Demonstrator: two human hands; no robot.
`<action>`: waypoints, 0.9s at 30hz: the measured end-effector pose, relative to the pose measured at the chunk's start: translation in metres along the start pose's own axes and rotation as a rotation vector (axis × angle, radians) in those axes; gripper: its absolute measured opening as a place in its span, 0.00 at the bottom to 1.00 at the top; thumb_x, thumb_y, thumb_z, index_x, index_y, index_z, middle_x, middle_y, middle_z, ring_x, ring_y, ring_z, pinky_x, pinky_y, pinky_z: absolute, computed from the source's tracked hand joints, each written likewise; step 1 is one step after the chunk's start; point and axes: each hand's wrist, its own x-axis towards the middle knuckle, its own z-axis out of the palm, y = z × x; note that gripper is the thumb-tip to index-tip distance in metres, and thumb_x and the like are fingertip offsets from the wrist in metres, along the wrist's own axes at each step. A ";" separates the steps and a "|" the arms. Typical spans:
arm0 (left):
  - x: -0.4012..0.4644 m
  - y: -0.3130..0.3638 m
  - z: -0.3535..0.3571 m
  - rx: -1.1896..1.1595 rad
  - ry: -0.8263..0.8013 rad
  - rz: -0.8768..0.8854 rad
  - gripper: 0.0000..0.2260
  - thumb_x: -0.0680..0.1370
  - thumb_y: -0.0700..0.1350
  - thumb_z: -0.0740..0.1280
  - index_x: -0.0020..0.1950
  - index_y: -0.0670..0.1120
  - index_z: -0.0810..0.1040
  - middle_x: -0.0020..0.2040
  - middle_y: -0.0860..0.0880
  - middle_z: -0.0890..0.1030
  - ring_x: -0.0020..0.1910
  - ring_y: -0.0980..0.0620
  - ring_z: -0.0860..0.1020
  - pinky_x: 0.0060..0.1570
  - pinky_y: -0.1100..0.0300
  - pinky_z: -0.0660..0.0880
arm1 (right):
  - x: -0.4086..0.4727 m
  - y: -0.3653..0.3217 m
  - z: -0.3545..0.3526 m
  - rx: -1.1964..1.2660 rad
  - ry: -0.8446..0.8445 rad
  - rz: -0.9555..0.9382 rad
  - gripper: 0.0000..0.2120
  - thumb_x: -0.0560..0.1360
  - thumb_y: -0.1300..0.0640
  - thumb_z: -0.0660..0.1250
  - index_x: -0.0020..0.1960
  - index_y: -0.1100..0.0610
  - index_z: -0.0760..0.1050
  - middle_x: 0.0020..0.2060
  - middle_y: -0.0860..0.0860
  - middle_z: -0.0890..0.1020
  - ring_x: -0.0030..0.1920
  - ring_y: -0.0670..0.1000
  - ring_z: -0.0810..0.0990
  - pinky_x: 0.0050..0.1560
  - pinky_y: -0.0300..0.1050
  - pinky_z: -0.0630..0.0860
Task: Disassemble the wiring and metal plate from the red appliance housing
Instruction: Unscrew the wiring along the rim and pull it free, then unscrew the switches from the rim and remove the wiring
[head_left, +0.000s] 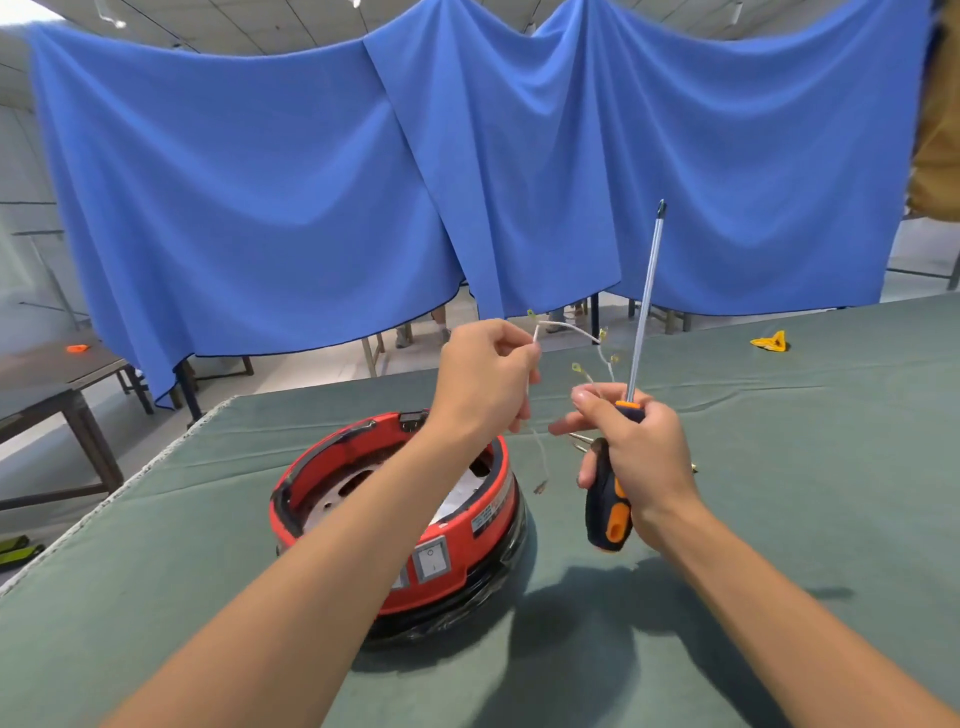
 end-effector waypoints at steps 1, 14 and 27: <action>0.000 -0.002 0.005 0.001 0.002 -0.022 0.07 0.78 0.37 0.63 0.40 0.39 0.77 0.25 0.48 0.75 0.15 0.54 0.69 0.17 0.65 0.66 | 0.002 0.002 -0.003 -0.061 0.022 -0.001 0.05 0.76 0.56 0.68 0.43 0.56 0.75 0.34 0.50 0.85 0.17 0.51 0.72 0.20 0.37 0.68; -0.007 -0.071 -0.005 0.740 -0.410 0.063 0.12 0.77 0.45 0.59 0.55 0.48 0.80 0.57 0.51 0.78 0.63 0.52 0.66 0.58 0.54 0.68 | 0.022 0.034 -0.046 -0.695 0.057 0.366 0.07 0.73 0.54 0.66 0.47 0.55 0.70 0.28 0.52 0.82 0.22 0.53 0.77 0.32 0.48 0.78; -0.049 -0.065 -0.007 0.751 -0.381 -0.027 0.15 0.80 0.43 0.51 0.54 0.44 0.77 0.60 0.49 0.73 0.64 0.48 0.62 0.63 0.50 0.65 | -0.006 0.030 -0.008 -1.458 -0.074 0.066 0.09 0.76 0.56 0.60 0.54 0.56 0.73 0.56 0.55 0.77 0.57 0.58 0.76 0.45 0.46 0.67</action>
